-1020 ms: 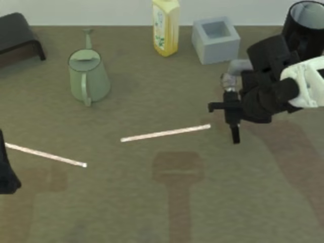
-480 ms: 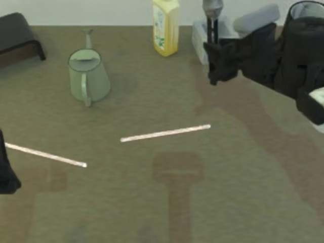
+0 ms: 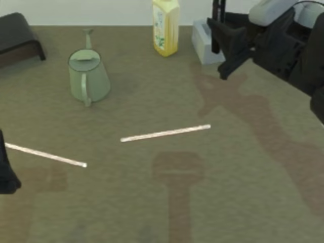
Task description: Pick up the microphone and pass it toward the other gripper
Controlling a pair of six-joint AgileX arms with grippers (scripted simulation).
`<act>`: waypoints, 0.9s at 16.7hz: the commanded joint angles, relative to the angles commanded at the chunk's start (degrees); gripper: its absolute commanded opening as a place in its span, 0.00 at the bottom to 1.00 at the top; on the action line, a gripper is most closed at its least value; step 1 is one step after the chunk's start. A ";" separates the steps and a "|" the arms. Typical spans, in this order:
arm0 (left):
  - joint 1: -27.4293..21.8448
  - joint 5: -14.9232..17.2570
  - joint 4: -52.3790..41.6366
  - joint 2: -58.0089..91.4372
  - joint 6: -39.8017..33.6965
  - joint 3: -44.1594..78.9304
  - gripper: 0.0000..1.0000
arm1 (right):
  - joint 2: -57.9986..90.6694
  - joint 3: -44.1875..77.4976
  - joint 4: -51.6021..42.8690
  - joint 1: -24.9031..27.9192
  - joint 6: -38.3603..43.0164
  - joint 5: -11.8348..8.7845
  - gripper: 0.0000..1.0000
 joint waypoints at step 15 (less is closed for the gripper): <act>0.00 0.00 0.00 0.00 0.00 0.00 1.00 | -10.35 -2.71 -2.95 15.39 1.49 14.59 0.00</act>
